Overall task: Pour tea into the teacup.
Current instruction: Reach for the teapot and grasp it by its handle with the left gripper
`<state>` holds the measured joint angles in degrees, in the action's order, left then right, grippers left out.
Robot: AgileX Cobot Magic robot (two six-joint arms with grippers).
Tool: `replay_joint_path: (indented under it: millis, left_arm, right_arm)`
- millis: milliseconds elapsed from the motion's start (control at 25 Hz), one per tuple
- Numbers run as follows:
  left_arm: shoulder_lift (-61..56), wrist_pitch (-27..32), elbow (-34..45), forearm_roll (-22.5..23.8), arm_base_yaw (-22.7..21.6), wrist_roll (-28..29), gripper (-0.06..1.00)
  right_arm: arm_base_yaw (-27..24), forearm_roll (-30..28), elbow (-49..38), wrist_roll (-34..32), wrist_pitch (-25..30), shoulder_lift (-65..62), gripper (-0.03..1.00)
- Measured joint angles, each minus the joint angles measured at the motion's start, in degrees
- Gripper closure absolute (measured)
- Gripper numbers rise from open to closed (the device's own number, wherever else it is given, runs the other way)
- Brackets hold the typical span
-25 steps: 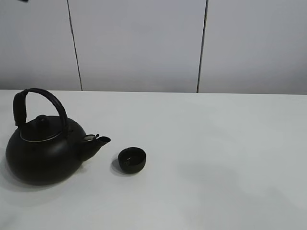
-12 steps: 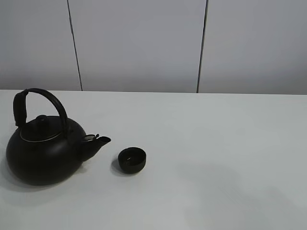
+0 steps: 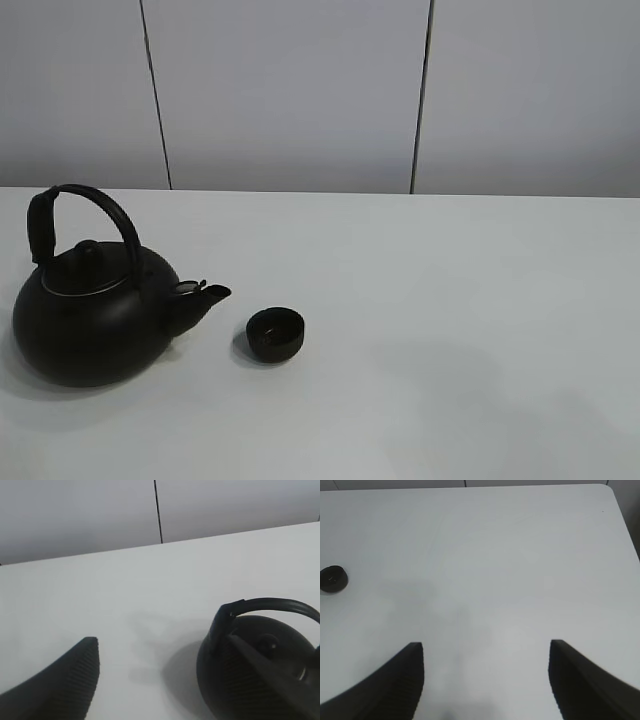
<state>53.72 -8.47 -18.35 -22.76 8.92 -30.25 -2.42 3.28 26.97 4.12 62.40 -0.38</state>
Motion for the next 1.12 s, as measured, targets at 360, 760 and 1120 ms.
replay_joint_path:
  millis: [360,760,1120]
  left_arm:
    - [11.34,-17.26,4.82,24.02,0.0,23.35,0.45]
    - [33.47,-41.94,4.83,39.34,-2.8,37.62,0.45]
    - [42.39,-53.21,4.39,48.82,-9.03,39.47,0.45]
  right_arm:
    - [0.0,0.0,0.0,0.0,-0.02,0.0,0.48]
    - [0.0,0.0,0.0,0.0,-0.02,0.0,0.48]
    - [0.0,0.0,0.0,0.0,-0.22,0.0,0.48]
